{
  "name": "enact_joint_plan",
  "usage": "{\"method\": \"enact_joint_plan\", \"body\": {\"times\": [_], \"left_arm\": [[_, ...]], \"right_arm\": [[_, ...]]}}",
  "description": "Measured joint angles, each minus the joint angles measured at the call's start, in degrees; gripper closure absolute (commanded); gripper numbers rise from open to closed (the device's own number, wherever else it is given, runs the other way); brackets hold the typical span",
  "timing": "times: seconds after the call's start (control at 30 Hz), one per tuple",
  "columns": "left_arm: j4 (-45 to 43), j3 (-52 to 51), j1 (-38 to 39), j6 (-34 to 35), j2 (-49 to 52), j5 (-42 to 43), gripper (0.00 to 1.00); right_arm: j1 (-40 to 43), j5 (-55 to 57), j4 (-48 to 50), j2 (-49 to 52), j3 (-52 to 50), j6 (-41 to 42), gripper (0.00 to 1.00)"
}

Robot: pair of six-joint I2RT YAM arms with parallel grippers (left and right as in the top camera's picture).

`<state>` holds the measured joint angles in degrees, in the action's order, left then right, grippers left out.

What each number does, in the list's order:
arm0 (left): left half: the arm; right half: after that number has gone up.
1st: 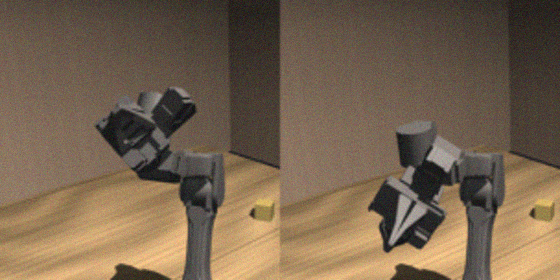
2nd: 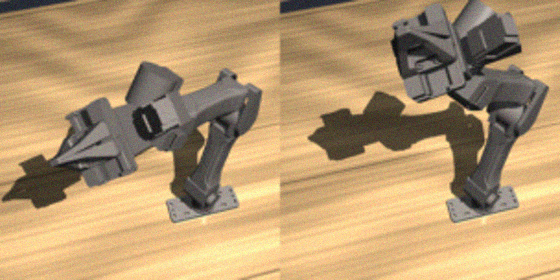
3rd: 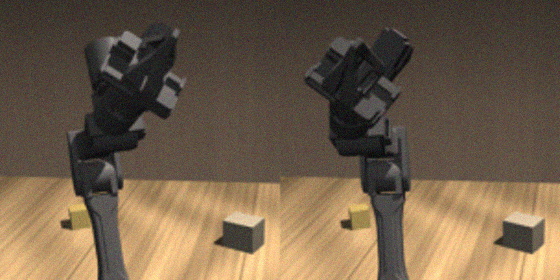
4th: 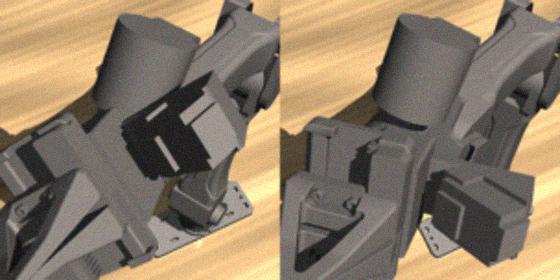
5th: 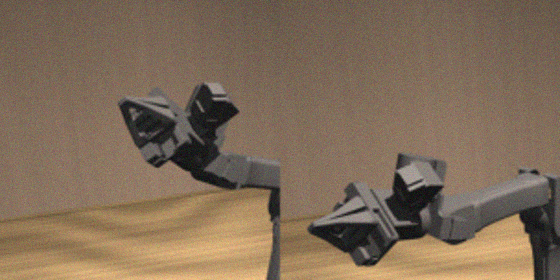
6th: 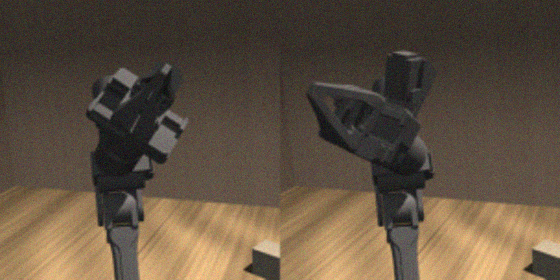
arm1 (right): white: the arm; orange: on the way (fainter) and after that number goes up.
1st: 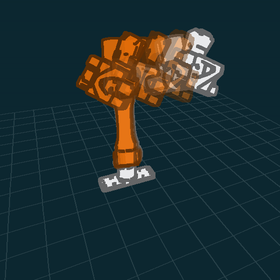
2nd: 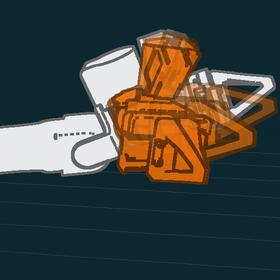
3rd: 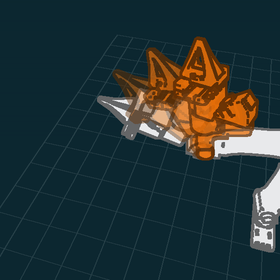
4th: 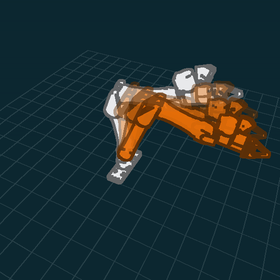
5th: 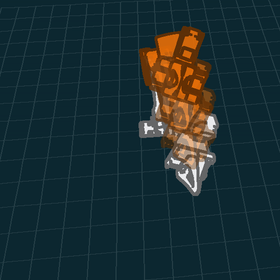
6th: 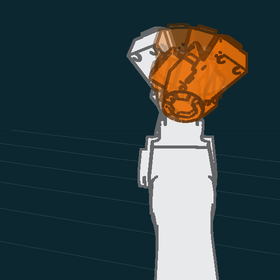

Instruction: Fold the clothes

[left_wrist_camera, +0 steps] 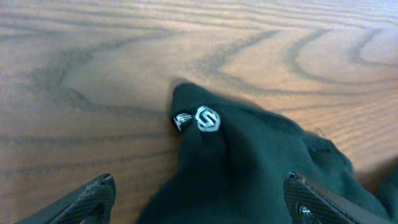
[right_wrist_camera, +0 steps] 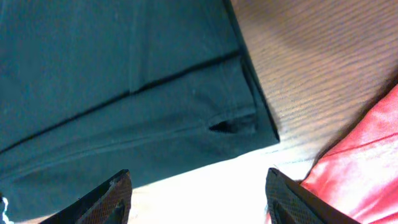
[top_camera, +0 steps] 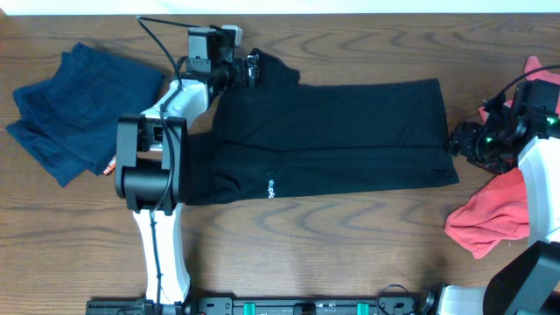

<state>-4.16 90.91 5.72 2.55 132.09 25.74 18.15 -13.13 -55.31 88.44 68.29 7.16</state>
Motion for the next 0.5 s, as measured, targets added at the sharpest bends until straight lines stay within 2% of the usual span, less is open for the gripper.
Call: {"method": "enact_joint_plan", "body": {"times": [0.03,0.13,0.2,0.27,0.33,0.47,0.5], "left_arm": [[-0.6,0.0,0.0,0.1,0.4,0.0,0.15],[-2.1,0.1,0.0,0.6,1.8,0.0,0.3],[-2.7,0.1,0.0,1.0,2.7,0.0,0.45],[-3.5,0.2,0.0,1.0,3.1,0.0,0.65],[-3.8,0.2,0.0,1.6,3.2,0.1,0.78],[-4.0,0.3,0.0,2.9,3.2,0.5,0.81],[-4.0,0.3,0.0,3.1,3.2,1.1,0.88]], "right_arm": [[-0.3,0.0,-0.3,0.0,0.0,0.0,0.34],[-0.9,0.0,-0.7,0.0,0.0,0.0,0.35],[-1.2,-0.1,-0.7,0.0,0.0,0.0,0.36],[-1.3,-0.1,-0.7,0.0,0.0,0.0,0.36],[-1.2,-0.2,-0.6,0.0,0.0,0.0,0.37],[-1.3,-0.2,0.5,0.0,0.0,0.0,0.39],[-1.2,-0.2,0.9,0.0,0.0,0.0,0.4]]}}
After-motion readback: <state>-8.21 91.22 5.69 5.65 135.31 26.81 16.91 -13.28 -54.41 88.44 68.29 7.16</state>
